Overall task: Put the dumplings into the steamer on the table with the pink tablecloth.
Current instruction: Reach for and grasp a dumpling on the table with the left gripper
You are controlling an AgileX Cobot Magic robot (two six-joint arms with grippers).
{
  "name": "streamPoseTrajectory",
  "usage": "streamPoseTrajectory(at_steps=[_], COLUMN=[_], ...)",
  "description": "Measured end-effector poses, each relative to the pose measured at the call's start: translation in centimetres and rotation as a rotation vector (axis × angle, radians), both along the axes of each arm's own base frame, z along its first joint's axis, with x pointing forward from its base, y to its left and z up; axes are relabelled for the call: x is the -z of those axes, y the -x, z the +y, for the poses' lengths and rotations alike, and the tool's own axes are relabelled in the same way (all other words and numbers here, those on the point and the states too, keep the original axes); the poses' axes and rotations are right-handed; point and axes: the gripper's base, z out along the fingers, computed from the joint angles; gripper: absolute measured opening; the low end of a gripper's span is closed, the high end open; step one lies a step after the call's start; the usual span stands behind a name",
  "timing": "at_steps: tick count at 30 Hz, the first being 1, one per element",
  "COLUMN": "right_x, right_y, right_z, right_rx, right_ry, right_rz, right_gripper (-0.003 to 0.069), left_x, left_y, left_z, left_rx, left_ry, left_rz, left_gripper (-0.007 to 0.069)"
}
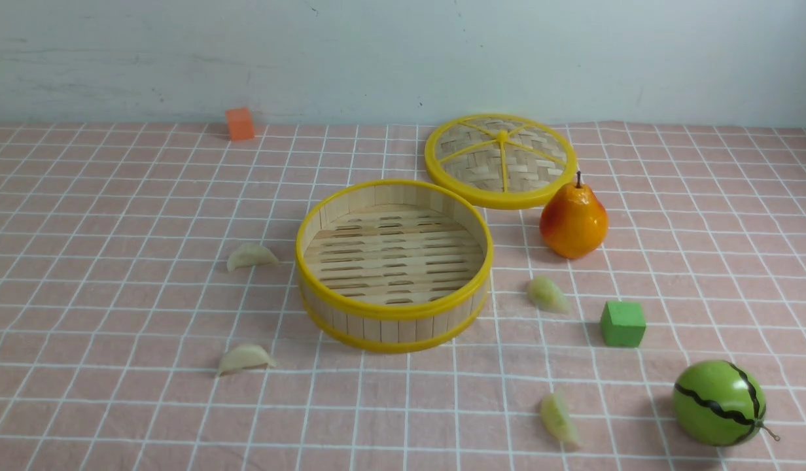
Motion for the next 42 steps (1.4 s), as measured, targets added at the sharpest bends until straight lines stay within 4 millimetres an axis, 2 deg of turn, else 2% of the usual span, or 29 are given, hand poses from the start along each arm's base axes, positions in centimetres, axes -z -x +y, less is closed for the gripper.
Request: streamPoseTrajectory(at_steps=[2, 5, 6, 8, 10, 12, 15, 16, 18, 19, 21, 23, 24, 27, 28, 30, 32, 33, 34, 38, 39, 40, 42], right_x=[-1.8, -3.7, -3.8, -5.1, -5.5, -5.7, -6.7, -8.1, -10.5, -11.4, -12.0, -12.4, -12.3, -10.0, -9.7, -7.8, -6.4, -6.3, -5.3, -4.3, -4.3, -4.3, -4.1], right_y=[0.2, 0.7, 0.8, 1.5, 1.8, 1.9, 1.6, 1.4, 0.4, -0.2, -1.0, -3.6, -3.8, -7.5, -7.6, -9.2, -10.1, -10.2, -10.8, -12.2, -12.4, -13.0, -13.8], right_z=[-0.2, -0.4, -0.4, -0.6, -0.6, -0.6, -0.5, -0.3, 0.0, 0.1, 0.1, 0.2, 0.2, 0.2, 0.2, 0.7, 1.3, 1.4, 2.0, 4.1, 4.3, 5.2, 6.5], right_rx=[0.016, 0.016, 0.015, -0.017, -0.053, -0.087, -0.102, -0.099, -0.077, -0.062, -0.045, -0.002, 0.002, 0.051, 0.055, 0.057, 0.042, 0.039, 0.016, -0.091, -0.102, -0.148, -0.226], right_ry=[-0.034, -0.124, -0.133, -0.266, -0.374, -0.47, -0.509, -0.477, -0.378, -0.324, -0.273, -0.181, -0.175, -0.121, -0.118, -0.101, -0.059, -0.051, 0.0, 0.096, 0.097, 0.121, 0.159], right_rz=[-0.201, -0.407, -0.423, -0.578, -0.624, -0.624, -0.553, -0.491, -0.383, -0.329, -0.269, -0.084, -0.064, 0.253, 0.28, 0.499, 0.646, 0.661, 0.771, 0.909, 0.914, 0.934, 0.983], right_gripper=[0.0239, 0.0239, 0.0239, 0.0239, 0.0239, 0.0233, 0.0195, 0.0144, 0.0051, 0.0013, -0.0008, -0.0016, -0.0015, -0.0013, -0.0014, -0.0013, -0.0013, -0.0013, -0.0013, -0.0013, -0.0013, -0.0013, -0.0013], left_x=[-0.6, -1.5, -1.6, -2.5, -3.1, -3.8, -6.6, -8.4, -11.2, -12.0, -12.8, -13.5, -13.4, -12.3, -12.3, -11.1, -10.3, -10.3, -9.5, -8.7, -8.7, -8.8, -8.9], left_y=[0.1, 0.3, 0.3, 0.6, 0.9, 1.1, 1.2, 0.5, -1.2, -2.1, -3.6, -7.6, -8.0, -13.8, -14.1, -17.6, -19.9, -19.9, -21.6, -24.8, -25.2, -26.4, -28.8], left_z=[0.0, 0.1, 0.1, 0.3, 0.4, 0.3, -0.1, -0.3, -0.4, -0.4, -0.5, -0.7, -0.7, -0.8, -0.8, -1.6, -2.8, -2.9, -4.5, -7.7, -7.8, -8.8, -9.4], left_rx=[-0.001, 0.014, 0.015, 0.076, 0.14, 0.185, 0.217, 0.199, 0.144, 0.126, 0.105, 0.077, 0.075, 0.014, 0.008, -0.04, -0.064, -0.057, -0.055, 0.017, 0.021, 0.094, 0.224], left_ry=[0.003, 0.109, 0.109, 0.409, 0.614, 0.689, 0.661, 0.603, 0.497, 0.464, 0.422, 0.37, 0.365, 0.433, 0.44, 0.479, 0.44, 0.434, 0.34, 0.177, 0.17, 0.125, 0.104], left_rz=[-0.072, -0.169, -0.178, -0.265, -0.324, -0.339, -0.329, -0.268, -0.156, -0.119, -0.065, 0.055, 0.066, 0.281, 0.293, 0.464, 0.589, 0.59, 0.701, 0.887, 0.9, 0.957, 1.05], left_gripper=[0.0189, 0.0194, 0.0194, 0.0197, 0.02, 0.02, 0.0176, 0.0142, 0.0085, 0.0064, 0.0035, -0.0013, -0.0013, -0.0013, -0.0013, -0.0013, -0.0013, -0.0013, -0.0013, -0.0013, -0.0013, -0.0013, -0.0013])
